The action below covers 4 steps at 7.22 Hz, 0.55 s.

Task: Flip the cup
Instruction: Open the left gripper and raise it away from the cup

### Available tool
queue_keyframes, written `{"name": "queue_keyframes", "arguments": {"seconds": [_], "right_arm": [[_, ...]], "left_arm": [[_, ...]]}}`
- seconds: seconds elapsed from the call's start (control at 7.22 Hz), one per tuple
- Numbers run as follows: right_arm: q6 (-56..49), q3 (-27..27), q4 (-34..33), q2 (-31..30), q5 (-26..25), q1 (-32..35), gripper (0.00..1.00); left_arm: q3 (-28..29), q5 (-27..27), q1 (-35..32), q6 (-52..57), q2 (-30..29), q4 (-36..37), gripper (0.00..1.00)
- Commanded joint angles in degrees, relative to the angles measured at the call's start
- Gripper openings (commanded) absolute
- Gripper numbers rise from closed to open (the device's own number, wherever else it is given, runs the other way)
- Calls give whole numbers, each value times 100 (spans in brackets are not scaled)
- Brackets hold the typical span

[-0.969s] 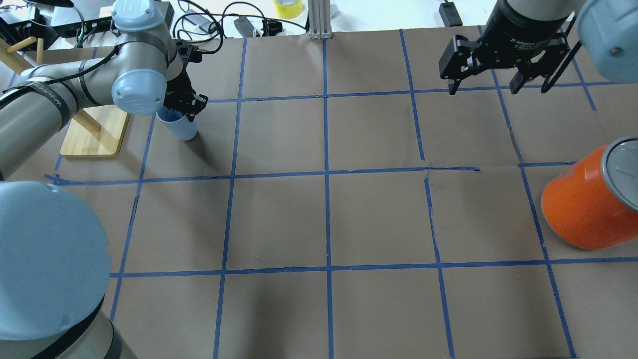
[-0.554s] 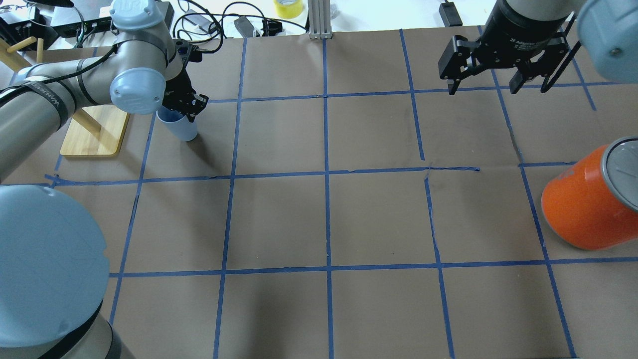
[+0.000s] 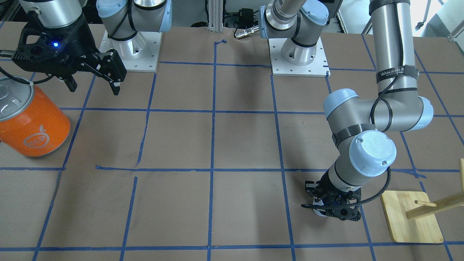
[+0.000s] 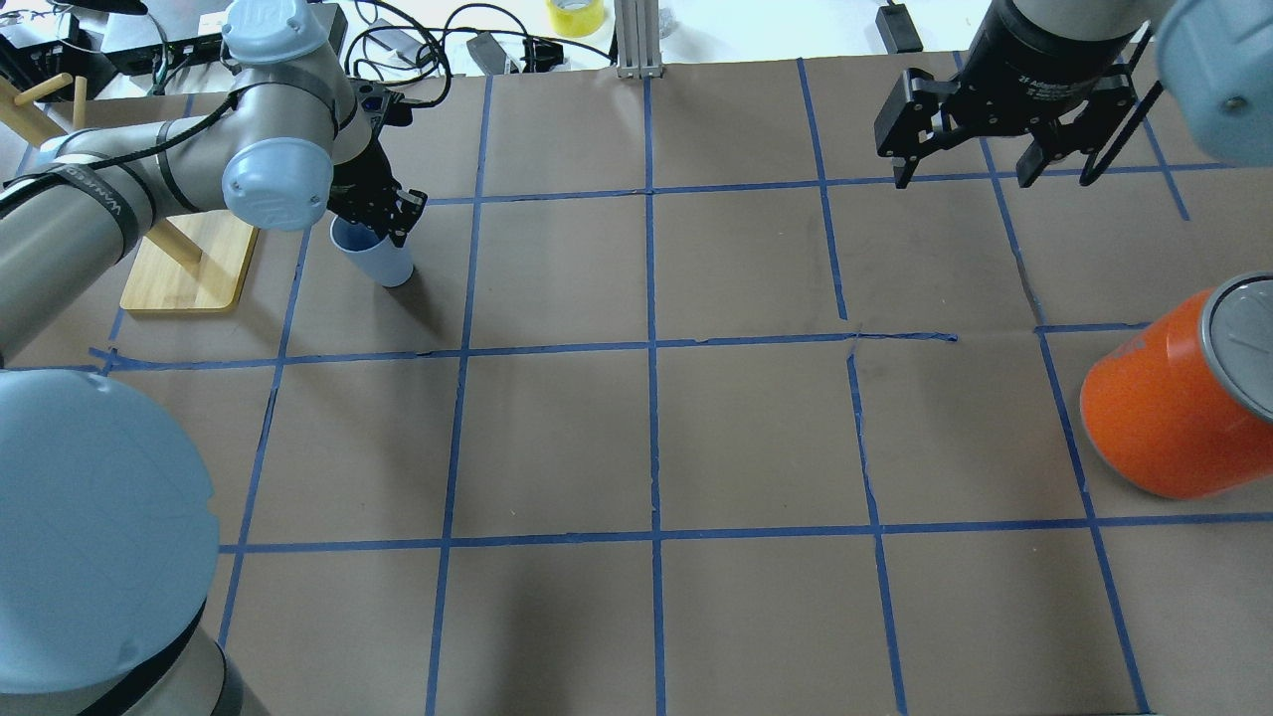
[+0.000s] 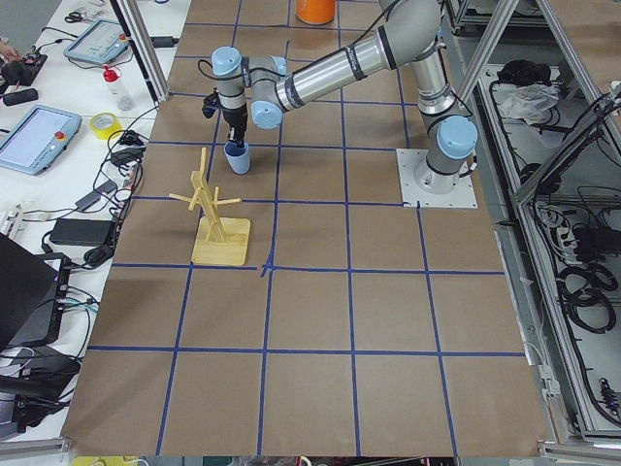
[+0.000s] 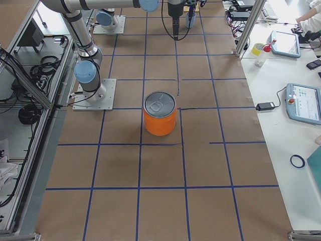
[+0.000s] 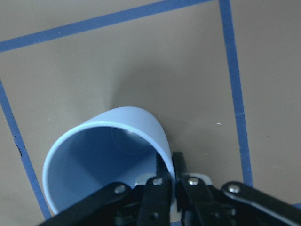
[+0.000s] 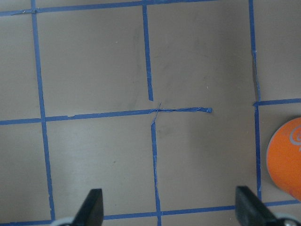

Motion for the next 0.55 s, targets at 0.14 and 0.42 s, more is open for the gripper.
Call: {"name": "queue_keyframes", "arguments": {"seconds": [0.14,0.42], "right_arm": [[0,0,7,-1,-20,0,100],[-17,0,7,8,-28,0,100]], "left_arm": [[154,-53,-105,-181,612,-587,100],[495,42,-534,-555,1421,-1869,100]]}}
